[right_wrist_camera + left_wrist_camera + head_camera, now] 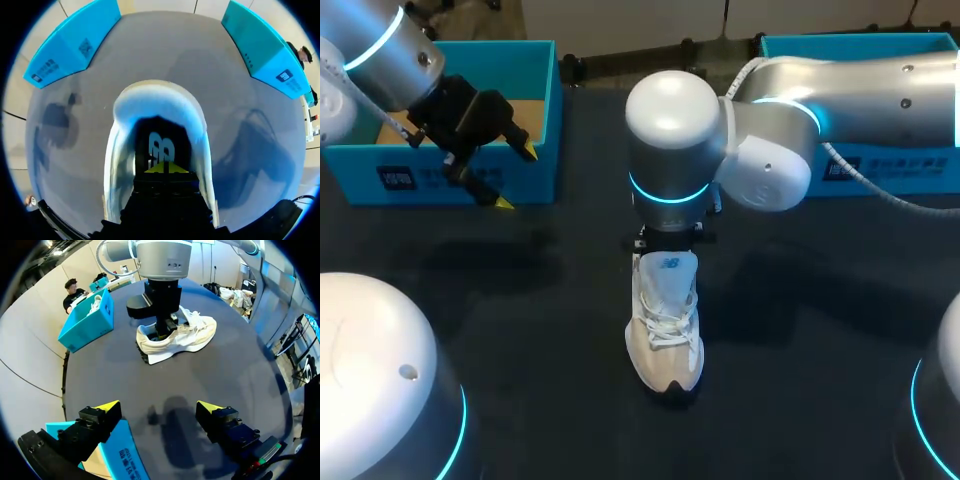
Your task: Take the shoe out of the shoebox, open the shoe tongue, remove and reinsert the insole, then place the shoe into the shoebox
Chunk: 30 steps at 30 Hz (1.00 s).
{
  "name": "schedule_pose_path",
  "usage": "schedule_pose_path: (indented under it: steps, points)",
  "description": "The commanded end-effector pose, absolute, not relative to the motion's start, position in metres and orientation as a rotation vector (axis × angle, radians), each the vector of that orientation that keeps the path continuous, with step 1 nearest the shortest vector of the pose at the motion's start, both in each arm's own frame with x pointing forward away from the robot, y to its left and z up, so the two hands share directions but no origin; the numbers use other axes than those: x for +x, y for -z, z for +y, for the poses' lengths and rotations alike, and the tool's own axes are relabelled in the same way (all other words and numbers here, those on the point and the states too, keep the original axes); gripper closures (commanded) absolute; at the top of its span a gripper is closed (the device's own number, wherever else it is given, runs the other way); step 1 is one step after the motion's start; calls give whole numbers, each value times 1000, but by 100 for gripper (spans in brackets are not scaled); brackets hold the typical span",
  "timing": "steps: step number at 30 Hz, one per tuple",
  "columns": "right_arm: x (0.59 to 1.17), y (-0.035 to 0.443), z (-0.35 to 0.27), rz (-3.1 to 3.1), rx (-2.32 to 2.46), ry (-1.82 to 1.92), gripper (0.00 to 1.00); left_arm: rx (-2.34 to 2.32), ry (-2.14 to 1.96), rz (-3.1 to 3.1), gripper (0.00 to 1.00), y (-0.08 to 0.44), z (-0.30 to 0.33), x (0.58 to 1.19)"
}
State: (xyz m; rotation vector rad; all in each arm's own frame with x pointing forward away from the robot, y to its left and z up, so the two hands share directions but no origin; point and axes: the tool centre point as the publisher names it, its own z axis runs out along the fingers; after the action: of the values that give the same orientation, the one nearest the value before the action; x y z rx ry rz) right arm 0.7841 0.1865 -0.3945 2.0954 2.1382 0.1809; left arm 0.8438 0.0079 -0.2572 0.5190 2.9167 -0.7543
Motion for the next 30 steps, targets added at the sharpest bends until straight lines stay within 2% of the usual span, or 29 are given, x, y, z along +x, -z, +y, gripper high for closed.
schedule_pose_path:
  steps: [1, 5, 17, 30]
  points:
    - [783, 372, 183, 2085, 2071, -226, 100, 519, 749, 2916, 0, 257, 9, 842]
    - [791, 368, 188, 2059, 2038, -271, 100, 519, 749, 2916, 0, 257, 9, 842]
    - [813, 398, 199, 2018, 1941, -325, 100, 519, 749, 2916, 0, 257, 9, 842]
    - [798, 416, 196, 2103, 1958, -243, 100, 519, 749, 2916, 0, 257, 9, 842]
